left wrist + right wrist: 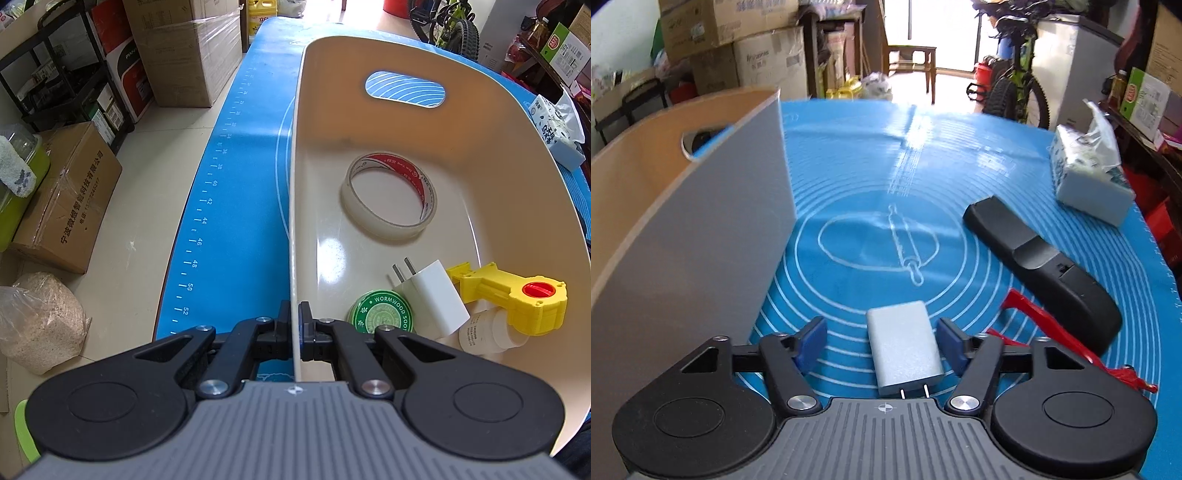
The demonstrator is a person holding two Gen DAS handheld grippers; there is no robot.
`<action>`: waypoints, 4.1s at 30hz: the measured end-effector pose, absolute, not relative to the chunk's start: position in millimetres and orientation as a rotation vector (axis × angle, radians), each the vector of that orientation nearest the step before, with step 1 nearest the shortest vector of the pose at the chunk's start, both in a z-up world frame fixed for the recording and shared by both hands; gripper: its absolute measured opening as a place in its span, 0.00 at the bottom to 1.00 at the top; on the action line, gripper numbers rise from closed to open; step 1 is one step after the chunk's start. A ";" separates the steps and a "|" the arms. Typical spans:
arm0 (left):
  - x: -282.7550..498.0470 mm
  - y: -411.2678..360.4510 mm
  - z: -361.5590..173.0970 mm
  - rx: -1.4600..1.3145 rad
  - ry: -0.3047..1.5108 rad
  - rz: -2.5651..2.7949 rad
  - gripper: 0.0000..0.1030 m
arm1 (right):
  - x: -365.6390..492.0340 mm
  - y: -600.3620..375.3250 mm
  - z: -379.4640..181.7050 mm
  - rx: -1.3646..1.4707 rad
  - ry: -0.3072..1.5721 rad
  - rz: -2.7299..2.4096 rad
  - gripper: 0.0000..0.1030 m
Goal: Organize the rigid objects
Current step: 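Grasp the white charger on the mat with the right tool, then lower the white charger into the basket with the right tool and release, then grasp the red toy figure with the right tool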
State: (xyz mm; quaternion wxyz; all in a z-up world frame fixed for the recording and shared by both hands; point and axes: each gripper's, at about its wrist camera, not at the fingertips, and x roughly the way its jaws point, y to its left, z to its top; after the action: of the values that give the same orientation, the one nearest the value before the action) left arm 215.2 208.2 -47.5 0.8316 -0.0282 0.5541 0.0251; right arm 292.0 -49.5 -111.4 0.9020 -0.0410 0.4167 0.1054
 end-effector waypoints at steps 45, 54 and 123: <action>216.6 207.8 -45.8 -0.066 1.172 0.053 0.04 | 237.3 79.6 3.8 -0.162 0.691 0.438 0.41; 217.0 206.7 -46.1 -0.065 1.170 0.052 0.04 | 237.6 109.7 -35.2 -0.265 0.840 0.446 0.41; 215.6 205.8 -48.0 -0.052 1.174 0.070 0.04 | 259.1 -177.8 -99.5 -0.228 0.916 0.098 0.42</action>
State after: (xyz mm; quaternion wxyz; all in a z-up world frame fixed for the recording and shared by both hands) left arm 215.6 205.8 -48.0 0.8318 -0.0246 0.5535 0.0328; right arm 259.1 -177.8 -99.5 0.8896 -0.1097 0.4409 0.0470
